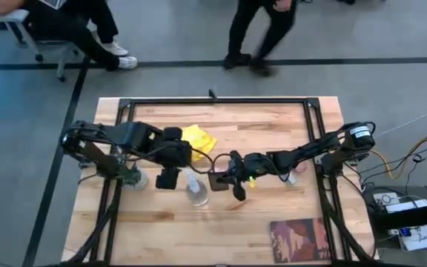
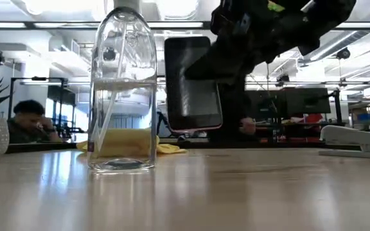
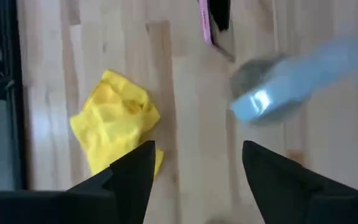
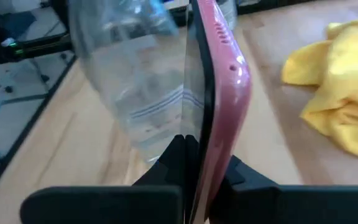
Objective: Apply microfiber cloth
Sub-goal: Spray the front and back of the cellphone using the spray bottle
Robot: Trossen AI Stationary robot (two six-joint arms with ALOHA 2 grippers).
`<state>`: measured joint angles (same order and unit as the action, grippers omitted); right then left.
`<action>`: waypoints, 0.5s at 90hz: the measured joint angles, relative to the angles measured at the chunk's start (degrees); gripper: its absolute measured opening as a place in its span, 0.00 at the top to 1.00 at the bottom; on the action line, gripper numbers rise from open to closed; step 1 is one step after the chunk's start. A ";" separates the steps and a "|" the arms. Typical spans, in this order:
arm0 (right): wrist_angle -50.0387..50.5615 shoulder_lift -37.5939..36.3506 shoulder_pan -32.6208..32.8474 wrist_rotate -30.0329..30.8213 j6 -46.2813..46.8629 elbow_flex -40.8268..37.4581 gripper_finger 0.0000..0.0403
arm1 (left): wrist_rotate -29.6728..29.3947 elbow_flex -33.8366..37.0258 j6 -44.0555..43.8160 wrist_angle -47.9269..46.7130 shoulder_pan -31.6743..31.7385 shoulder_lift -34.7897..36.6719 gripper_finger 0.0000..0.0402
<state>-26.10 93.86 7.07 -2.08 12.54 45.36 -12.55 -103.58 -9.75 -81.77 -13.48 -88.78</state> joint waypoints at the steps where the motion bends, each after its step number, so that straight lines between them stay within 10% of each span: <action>1: 0.01 0.00 0.01 0.09 -0.08 0.00 0.99 | -0.07 0.64 -0.65 0.60 -0.05 0.28 0.46; 45: -4.73 6.65 1.18 2.18 3.77 0.12 0.99 | 0.68 42.02 -24.68 38.95 -0.49 19.58 0.62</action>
<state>-30.82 100.51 8.25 0.10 16.31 45.48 -11.87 -61.56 -34.43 -42.82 -13.98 -69.20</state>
